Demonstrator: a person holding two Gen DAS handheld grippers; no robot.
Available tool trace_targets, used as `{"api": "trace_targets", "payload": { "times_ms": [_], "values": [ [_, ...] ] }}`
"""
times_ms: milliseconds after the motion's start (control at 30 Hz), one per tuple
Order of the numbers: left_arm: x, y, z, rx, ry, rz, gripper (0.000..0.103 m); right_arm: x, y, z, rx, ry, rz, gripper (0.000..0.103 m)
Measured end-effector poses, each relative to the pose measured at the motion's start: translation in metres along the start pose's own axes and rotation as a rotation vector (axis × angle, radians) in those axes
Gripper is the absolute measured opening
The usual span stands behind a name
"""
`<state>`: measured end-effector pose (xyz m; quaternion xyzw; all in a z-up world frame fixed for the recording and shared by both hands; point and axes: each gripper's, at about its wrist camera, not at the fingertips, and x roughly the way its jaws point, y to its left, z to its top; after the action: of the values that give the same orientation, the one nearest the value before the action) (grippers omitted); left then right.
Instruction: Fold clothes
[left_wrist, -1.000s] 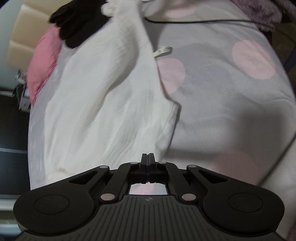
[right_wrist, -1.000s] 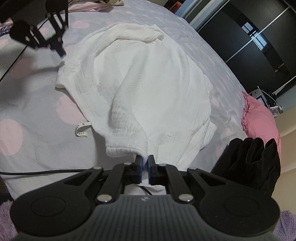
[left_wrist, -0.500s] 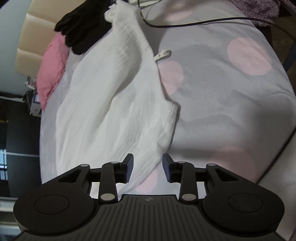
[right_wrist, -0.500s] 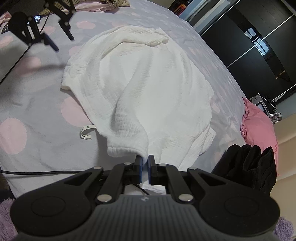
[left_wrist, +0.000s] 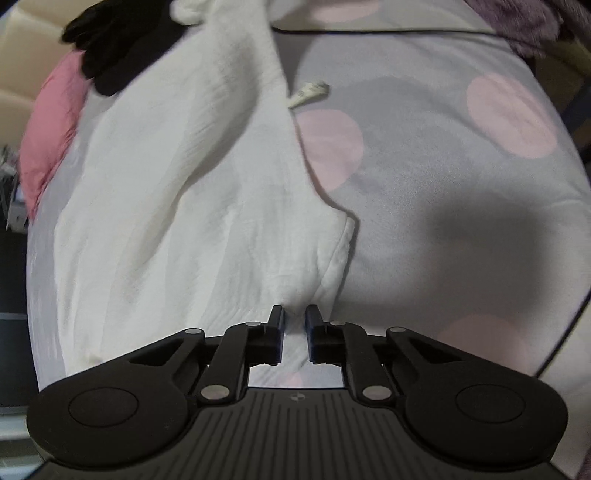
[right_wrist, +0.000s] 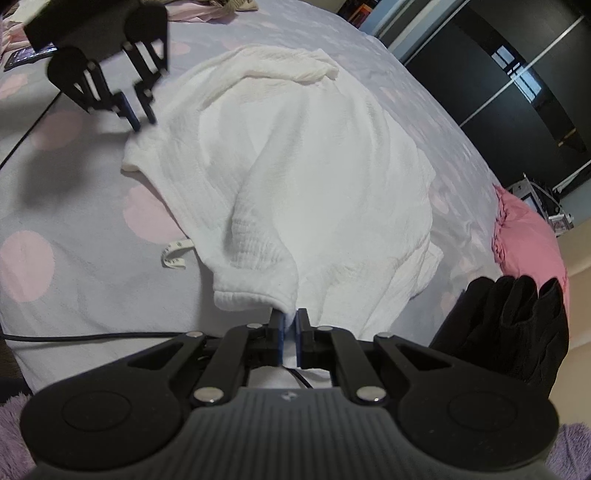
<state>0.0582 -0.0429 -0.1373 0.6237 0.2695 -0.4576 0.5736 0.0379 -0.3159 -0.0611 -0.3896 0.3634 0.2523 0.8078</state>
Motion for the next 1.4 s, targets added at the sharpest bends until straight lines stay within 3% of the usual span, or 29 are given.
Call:
{"api": "trace_targets", "payload": {
  "times_ms": [233,333,400,633,833,933,1000,1167,1400],
  "values": [
    [-0.063,0.0,-0.034,-0.143,0.042,0.089,0.008,-0.008,-0.004,0.005,0.009,-0.011,0.0,0.007],
    [-0.093,-0.005,-0.046,-0.194,0.078,0.11,0.007,-0.024,0.008,0.017,-0.05,-0.041,0.022,0.006],
    [-0.115,-0.008,-0.052,-0.232,0.094,0.114,0.0,-0.036,0.021,0.027,-0.112,-0.055,0.035,0.006],
    [-0.157,-0.046,-0.06,-0.259,0.127,0.165,0.0,-0.062,0.048,0.044,-0.242,-0.038,0.068,0.006],
    [-0.142,-0.063,-0.059,-0.197,0.094,0.198,0.002,-0.049,0.048,0.044,-0.253,0.02,0.033,0.006],
    [-0.123,-0.069,-0.054,-0.131,0.08,0.202,0.024,-0.045,0.047,0.04,-0.239,0.039,0.026,0.006],
    [-0.107,-0.075,-0.051,-0.062,0.065,0.224,0.044,-0.043,0.049,0.038,-0.228,0.046,0.03,0.006],
    [-0.057,-0.08,-0.042,0.083,0.076,0.199,0.046,-0.038,0.053,0.033,-0.214,0.051,0.045,0.007],
    [-0.005,-0.081,-0.044,0.265,0.079,0.236,0.044,-0.021,0.05,0.022,-0.19,0.069,0.078,0.007]
  ]
}}
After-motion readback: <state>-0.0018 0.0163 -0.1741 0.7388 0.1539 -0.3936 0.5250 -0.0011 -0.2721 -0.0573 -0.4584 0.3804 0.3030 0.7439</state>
